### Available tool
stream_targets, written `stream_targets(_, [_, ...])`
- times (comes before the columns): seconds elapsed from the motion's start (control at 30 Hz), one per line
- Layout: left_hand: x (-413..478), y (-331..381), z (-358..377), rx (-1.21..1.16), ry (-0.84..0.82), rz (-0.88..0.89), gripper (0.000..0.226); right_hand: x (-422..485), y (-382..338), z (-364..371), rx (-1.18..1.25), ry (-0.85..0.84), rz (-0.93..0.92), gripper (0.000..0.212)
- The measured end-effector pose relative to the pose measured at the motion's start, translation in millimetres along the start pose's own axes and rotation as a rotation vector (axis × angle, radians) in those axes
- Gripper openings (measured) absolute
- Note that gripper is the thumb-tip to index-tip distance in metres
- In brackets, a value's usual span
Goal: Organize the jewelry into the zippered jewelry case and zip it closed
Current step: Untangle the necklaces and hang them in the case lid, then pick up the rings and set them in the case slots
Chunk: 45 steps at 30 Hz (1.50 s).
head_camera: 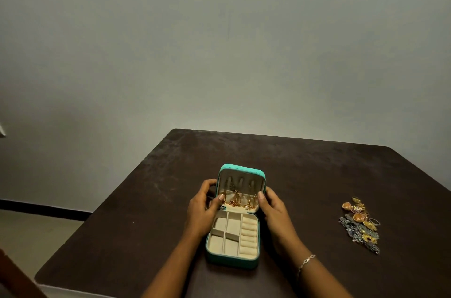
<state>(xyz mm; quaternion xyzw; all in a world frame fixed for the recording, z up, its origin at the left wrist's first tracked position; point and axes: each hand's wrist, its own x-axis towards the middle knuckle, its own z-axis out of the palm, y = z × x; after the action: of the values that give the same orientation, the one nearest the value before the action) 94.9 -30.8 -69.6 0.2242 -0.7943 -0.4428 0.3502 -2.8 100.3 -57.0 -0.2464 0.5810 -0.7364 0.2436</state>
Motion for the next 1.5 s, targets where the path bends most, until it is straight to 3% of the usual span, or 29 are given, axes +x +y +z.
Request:
stream_targets(0.23, [-12, 6, 3, -0.086, 0.086, 0.011, 0.014, 0, -6, 5, 0.099, 0.103, 0.0, 0.022])
stream_targets(0.87, [-28, 12, 13, 0.063, -0.085, 0.01, 0.026, 9, -22, -28, -0.058, 0.079, 0.13, 0.029])
stream_targets(1.07, [-30, 14, 12, 0.098, -0.091, 0.001, 0.025, -12, -29, -52, -0.239, 0.076, 0.052, 0.021])
stream_targets(1.2, [-30, 15, 12, 0.09, -0.073, -0.024, 0.025, -35, -28, -82, -0.527, 0.008, -0.044, 0.033])
stream_targets(1.3, [-30, 17, 11, 0.051, -0.066, -0.044, 0.023, -55, -31, -107, -0.754, -0.034, -0.159, 0.033])
stream_targets(1.5, [-23, 13, 11, -0.104, -0.007, -0.139, 0.024, -87, -44, -156, -0.966, -0.011, -0.273, 0.03])
